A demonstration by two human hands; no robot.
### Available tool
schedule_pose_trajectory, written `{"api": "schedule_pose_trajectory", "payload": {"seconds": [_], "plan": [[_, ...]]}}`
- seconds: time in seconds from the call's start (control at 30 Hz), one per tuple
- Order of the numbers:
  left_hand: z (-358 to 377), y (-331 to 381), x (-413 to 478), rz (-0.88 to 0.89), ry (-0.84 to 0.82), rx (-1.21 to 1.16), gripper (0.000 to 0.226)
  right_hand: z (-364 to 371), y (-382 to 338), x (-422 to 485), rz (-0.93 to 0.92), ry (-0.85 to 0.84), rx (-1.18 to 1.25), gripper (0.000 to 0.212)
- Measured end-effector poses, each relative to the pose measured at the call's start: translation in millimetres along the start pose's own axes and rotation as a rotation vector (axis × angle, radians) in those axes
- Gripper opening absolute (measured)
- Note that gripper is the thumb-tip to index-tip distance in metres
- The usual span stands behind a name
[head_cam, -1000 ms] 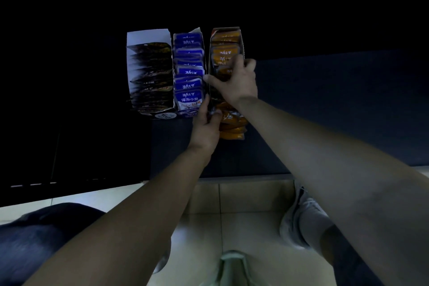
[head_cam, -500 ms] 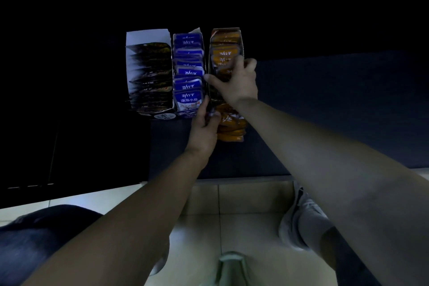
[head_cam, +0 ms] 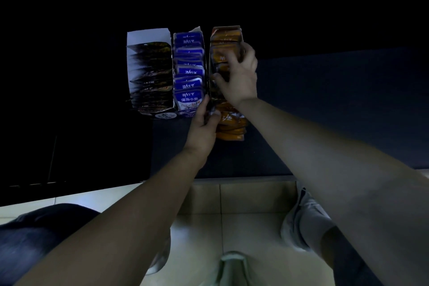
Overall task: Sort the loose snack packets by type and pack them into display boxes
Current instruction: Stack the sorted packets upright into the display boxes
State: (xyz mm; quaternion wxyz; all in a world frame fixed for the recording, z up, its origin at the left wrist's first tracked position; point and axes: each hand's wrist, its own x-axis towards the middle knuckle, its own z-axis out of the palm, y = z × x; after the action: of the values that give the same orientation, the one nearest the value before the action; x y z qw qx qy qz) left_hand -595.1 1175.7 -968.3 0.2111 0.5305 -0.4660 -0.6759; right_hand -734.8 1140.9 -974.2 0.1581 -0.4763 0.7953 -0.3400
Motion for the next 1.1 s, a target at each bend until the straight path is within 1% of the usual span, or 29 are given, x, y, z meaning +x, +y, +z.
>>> {"api": "schedule_pose_trajectory", "payload": {"seconds": [0.07, 0.13, 0.23, 0.33, 0.4, 0.57, 0.67, 0.73, 0.8, 0.83, 0.9, 0.97, 1.1], "plan": [[0, 2, -1, -0.008, -0.005, -0.001, 0.056, -2, 3, 0, -0.141, -0.063, -0.037, 0.04], [1, 4, -2, -0.014, -0.002, 0.0, 0.056, -5, 8, 1, -0.19, -0.129, -0.05, 0.029], [2, 6, -4, -0.019, 0.002, -0.002, 0.056, -11, 14, 4, -0.21, -0.178, -0.049, 0.024], [5, 10, -7, -0.024, 0.014, -0.008, 0.054, -17, 20, 5, -0.224, -0.186, 0.004, 0.021], [7, 11, -8, -0.024, 0.027, -0.004, 0.054, -18, 23, 3, -0.235, -0.193, 0.044, 0.015], [8, 12, -8, -0.034, 0.039, 0.002, 0.053, -15, 22, 2, -0.225, -0.151, 0.08, 0.007], [8, 14, -9, -0.033, 0.041, 0.006, 0.053, -13, 24, 1, -0.221, -0.115, 0.101, 0.008], [9, 15, -10, -0.028, 0.045, 0.013, 0.053, -12, 27, 0, -0.255, -0.119, 0.087, 0.017], [9, 15, -10, -0.028, 0.053, 0.019, 0.052, -12, 30, 0, -0.326, -0.169, -0.005, 0.028], [9, 15, -9, -0.03, 0.053, 0.021, 0.052, -13, 31, 1, -0.347, -0.205, -0.042, 0.03], [10, 17, -10, -0.034, 0.051, 0.024, 0.052, -15, 33, 4, -0.35, -0.241, -0.035, 0.021], [11, 19, -11, -0.033, 0.052, 0.023, 0.052, -16, 35, 6, -0.337, -0.227, 0.015, 0.014], [13, 21, -13, -0.038, 0.057, 0.031, 0.052, -19, 36, 6, -0.354, -0.236, 0.014, 0.014]]}}
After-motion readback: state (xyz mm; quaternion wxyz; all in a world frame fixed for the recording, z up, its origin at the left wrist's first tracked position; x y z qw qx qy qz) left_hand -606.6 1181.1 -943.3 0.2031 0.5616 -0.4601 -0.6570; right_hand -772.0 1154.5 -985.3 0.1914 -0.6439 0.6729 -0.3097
